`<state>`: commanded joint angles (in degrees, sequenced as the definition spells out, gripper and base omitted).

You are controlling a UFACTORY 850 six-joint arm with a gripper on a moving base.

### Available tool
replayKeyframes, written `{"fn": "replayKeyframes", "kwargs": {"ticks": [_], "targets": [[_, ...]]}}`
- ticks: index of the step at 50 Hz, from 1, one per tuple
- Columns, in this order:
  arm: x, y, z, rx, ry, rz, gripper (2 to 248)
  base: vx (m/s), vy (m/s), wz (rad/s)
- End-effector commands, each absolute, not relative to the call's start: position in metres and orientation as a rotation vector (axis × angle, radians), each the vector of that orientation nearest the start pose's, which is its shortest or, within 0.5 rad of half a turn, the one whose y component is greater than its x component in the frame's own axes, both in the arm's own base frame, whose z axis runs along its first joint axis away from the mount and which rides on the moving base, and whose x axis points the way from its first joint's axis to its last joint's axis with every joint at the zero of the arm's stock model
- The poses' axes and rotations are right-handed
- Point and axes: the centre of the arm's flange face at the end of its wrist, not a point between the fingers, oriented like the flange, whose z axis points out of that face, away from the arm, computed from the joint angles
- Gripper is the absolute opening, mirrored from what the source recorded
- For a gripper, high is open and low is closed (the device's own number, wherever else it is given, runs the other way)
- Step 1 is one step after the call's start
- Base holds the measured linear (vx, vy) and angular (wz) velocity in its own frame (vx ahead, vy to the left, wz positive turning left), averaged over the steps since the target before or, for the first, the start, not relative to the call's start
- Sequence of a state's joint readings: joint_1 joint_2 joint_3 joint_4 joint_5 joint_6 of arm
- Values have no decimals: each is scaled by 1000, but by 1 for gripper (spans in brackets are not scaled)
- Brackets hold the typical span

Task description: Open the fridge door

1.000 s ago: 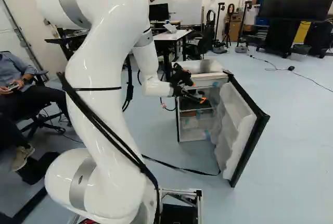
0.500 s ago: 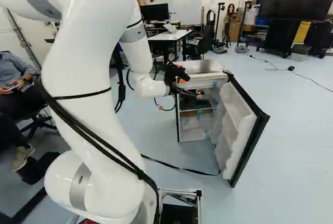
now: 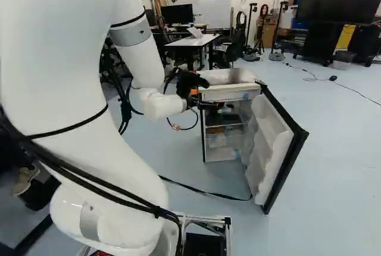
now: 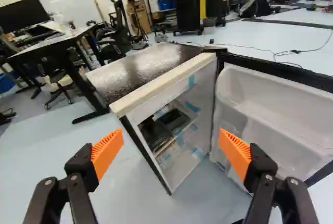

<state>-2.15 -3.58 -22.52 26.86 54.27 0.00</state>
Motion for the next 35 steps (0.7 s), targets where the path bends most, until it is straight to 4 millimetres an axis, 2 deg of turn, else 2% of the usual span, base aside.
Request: {"fn": "replayKeyframes", "kwargs": {"ticks": [16,35], "targets": [[347,-31,374,-2583,523,-1896,247,0,0,0],[314,-17,373,-2579,292,-1869,247,0,0,0]]}}
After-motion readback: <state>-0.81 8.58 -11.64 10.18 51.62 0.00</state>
